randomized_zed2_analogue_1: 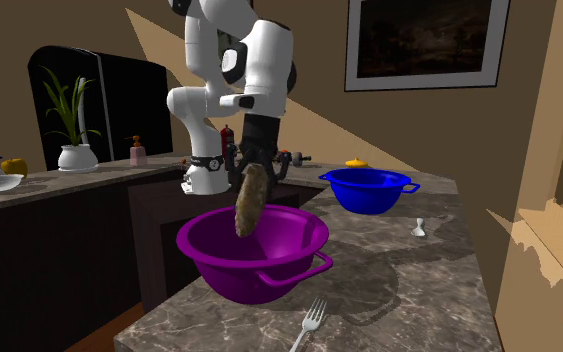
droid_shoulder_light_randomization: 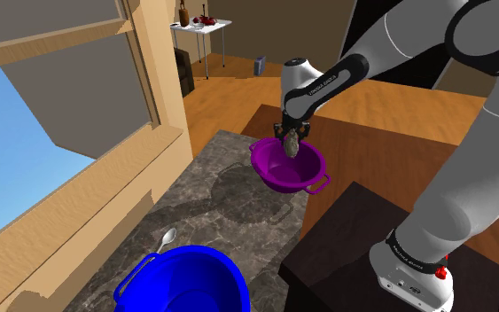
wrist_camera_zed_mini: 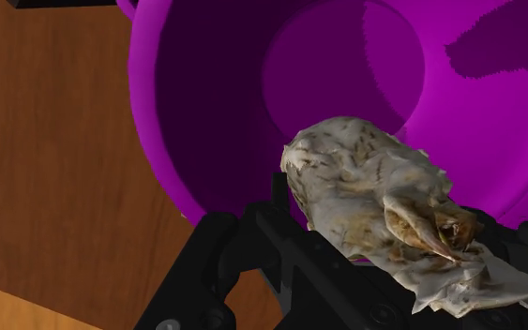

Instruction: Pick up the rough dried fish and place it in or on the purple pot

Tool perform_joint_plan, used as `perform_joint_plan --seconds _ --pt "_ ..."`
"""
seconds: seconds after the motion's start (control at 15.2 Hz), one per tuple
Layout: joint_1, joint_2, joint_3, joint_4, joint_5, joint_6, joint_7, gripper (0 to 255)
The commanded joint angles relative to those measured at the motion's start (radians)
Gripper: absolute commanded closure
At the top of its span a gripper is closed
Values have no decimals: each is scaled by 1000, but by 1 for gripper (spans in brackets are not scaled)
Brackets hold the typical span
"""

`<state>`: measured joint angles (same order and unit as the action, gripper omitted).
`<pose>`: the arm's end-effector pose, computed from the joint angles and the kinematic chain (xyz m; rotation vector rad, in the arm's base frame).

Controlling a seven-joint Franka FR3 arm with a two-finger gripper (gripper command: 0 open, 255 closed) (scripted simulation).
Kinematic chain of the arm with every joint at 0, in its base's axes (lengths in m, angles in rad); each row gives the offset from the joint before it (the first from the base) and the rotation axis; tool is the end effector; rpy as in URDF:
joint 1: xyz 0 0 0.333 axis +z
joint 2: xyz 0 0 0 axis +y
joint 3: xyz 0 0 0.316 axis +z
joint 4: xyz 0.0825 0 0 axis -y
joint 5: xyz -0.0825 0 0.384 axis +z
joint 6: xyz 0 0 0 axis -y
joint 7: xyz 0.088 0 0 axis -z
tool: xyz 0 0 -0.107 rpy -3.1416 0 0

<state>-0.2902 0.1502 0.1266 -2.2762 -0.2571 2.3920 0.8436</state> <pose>0.5201 -0.0879 0.2881 2.7411 -1.1863 0.0322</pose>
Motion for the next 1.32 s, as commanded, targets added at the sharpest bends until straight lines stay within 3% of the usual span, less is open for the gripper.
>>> perform_joint_plan --seconds 0.0,0.53,1.06,1.12,1.25 --pt "-1 19 -3 -6 -10 25 8 255" --pt "7 116 -20 -14 -60 125 55 255" --pt "7 116 -20 -14 -60 125 55 255" --pt "7 116 -20 -14 -60 125 55 0" --pt "7 116 -20 -14 -60 125 55 0"
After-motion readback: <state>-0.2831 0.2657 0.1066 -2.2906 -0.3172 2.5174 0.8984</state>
